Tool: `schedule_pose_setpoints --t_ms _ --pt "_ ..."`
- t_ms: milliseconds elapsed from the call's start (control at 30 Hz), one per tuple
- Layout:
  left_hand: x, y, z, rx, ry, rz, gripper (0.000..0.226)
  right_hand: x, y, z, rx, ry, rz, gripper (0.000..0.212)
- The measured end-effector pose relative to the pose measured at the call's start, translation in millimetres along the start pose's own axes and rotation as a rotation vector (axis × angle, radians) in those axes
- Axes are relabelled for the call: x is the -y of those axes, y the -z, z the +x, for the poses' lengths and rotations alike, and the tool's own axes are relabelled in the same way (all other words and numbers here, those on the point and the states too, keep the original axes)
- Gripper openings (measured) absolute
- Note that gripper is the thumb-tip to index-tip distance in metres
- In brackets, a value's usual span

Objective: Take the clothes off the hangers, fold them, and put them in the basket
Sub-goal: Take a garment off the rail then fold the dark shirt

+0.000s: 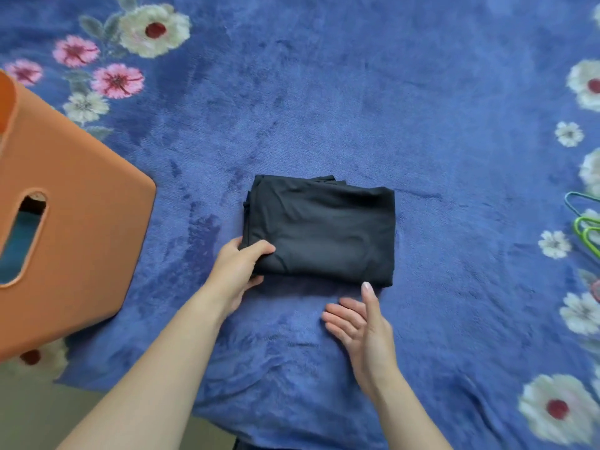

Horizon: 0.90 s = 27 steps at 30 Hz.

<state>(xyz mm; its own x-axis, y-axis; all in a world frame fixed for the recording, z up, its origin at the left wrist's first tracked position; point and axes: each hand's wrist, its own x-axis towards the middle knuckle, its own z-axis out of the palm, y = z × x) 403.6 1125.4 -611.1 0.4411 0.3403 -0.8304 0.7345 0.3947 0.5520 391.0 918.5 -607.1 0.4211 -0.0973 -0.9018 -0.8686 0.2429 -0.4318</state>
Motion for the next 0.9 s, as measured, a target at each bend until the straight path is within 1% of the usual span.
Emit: schedule_pose_setpoints --t_ms 33,100,167,233,300,367,400,433,500,567,600,633,700,733,833,867,900 --pt "-1.0 -0.6 -8.8 0.035 0.048 -0.071 0.012 -2.8 -6.1 -6.5 0.092 -0.072 0.071 0.055" --pt "1.7 0.3 -29.1 0.101 0.108 -0.104 0.008 2.5 -18.2 -17.1 0.198 -0.123 0.265 0.061" --pt "2.9 2.5 -60.1 0.201 0.148 -0.130 0.007 17.1 -29.7 -29.0 0.254 -0.108 0.411 0.050" --pt "8.4 3.7 -87.2 0.284 0.183 -0.157 0.008 33.9 -37.5 -39.1 0.287 -0.111 0.464 0.041" --pt "6.9 9.8 -120.0 0.289 0.174 -0.225 0.026 54.4 -44.0 -66.9 0.331 -0.109 0.422 0.040" --pt "5.8 17.1 -153.1 0.303 0.147 -0.295 0.049 71.7 -45.2 -99.7 0.380 -0.084 0.315 0.035" --pt "-2.8 25.3 -176.9 0.306 0.105 -0.328 0.054 83.9 -48.0 -127.3 0.421 -0.062 0.248 0.031" --pt "-6.1 27.4 -190.6 0.312 0.087 -0.363 0.055 89.6 -46.3 -140.2 0.435 -0.041 0.206 0.027" --pt "-19.9 38.6 -221.8 0.338 0.009 -0.477 0.049 106.2 -47.0 -174.5 0.484 -0.008 0.149 0.024" --pt "-38.5 61.4 -252.5 0.342 -0.049 -0.714 0.040 123.1 -52.9 -214.5 0.557 0.018 0.100 0.027" --pt "-46.5 75.3 -261.2 0.323 -0.061 -0.812 0.039 130.3 -57.6 -231.2 0.594 0.031 0.069 0.028" --pt "-56.9 89.6 -270.5 0.289 -0.067 -0.879 0.043 137.4 -64.3 -248.3 0.632 0.037 0.028 0.028" --pt "-75.9 123.4 -287.1 0.236 -0.083 -0.896 0.062 144.2 -85.6 -278.3 0.703 0.045 -0.074 0.027" --pt "-82.9 137.4 -290.3 0.228 -0.098 -0.857 0.066 145.3 -96.0 -287.7 0.719 0.040 -0.116 0.026" --pt "-103.7 178.2 -287.2 0.216 -0.072 -0.710 0.066 137.4 -135.4 -303.7 0.729 -0.001 -0.240 0.025" --pt "-111.0 195.7 -283.3 0.219 -0.053 -0.643 0.063 130.2 -153.0 -304.5 0.720 -0.020 -0.271 0.025" --pt "-118.6 211.4 -281.0 0.199 -0.039 -0.574 0.055 121.8 -169.8 -304.0 0.705 -0.033 -0.295 0.026"
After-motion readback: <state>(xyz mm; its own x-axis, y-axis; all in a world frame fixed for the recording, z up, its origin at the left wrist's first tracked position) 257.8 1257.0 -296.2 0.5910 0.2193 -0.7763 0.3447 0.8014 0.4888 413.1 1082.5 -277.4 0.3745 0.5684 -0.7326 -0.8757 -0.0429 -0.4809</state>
